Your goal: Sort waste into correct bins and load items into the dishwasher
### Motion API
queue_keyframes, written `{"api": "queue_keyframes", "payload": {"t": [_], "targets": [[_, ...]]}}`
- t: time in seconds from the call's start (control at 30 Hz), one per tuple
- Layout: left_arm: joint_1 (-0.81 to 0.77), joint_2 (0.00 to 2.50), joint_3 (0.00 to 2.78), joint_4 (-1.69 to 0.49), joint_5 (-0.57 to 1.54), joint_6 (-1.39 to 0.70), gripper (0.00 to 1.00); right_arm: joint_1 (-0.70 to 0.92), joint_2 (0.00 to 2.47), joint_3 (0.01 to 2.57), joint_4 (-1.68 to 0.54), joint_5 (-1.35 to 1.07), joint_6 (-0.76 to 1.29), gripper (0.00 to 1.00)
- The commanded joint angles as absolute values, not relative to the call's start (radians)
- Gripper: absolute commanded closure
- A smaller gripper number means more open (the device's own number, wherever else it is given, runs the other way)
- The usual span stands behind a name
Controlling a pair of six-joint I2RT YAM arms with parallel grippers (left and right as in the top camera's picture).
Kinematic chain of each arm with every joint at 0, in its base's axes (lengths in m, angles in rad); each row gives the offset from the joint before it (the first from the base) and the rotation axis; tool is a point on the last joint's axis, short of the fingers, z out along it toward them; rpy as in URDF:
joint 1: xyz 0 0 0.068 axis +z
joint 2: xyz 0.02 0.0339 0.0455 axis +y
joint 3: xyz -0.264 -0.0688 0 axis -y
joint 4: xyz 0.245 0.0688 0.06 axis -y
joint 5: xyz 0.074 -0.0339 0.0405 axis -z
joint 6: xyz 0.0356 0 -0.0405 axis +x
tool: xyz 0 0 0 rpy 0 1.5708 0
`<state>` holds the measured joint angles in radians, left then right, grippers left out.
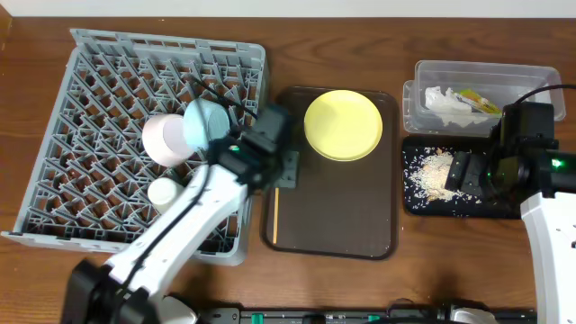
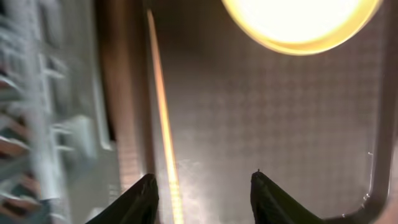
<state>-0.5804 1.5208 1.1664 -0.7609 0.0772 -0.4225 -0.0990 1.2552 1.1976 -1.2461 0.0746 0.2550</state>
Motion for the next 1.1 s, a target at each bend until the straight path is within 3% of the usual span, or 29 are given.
{"api": "queue_keyframes", "payload": {"t": [0.0, 0.23, 0.77, 0.8, 0.87, 0.97, 1.07], "targets": [[-0.65, 1.663, 1.159, -0.734, 0.032, -0.588, 0.5, -0.111, 1.245, 1.204, -1.253, 0.07, 0.247, 0.06], [-0.662, 1.863, 1.159, -0.717, -0.028, -0.589, 0.5, -0.111, 1.245, 1.204, -1.256, 0.071, 0.246, 0.06], [-0.662, 1.878, 1.095, -0.69, -0.076, -0.589, 0.5, -0.111, 1.245, 1.204, -1.257, 0.07, 0.247, 0.06], [-0.663, 1.878, 1.095, -0.689, -0.072, -0.589, 0.56, -0.111, 1.245, 1.204, -1.257, 0.071, 0.246, 0.06], [-0.663, 1.878, 1.095, -0.682, -0.053, -0.589, 0.77, -0.111, 1.245, 1.204, -1.259, 0.07, 0.247, 0.06], [-0.662, 1.878, 1.095, -0.683, -0.053, -0.588, 0.81, -0.111, 1.245, 1.204, -1.261, 0.071, 0.246, 0.07], [-0.662, 1.878, 1.095, -0.683, -0.054, -0.579, 0.92, -0.111, 1.245, 1.204, -1.261, 0.071, 0.246, 0.06]]}}
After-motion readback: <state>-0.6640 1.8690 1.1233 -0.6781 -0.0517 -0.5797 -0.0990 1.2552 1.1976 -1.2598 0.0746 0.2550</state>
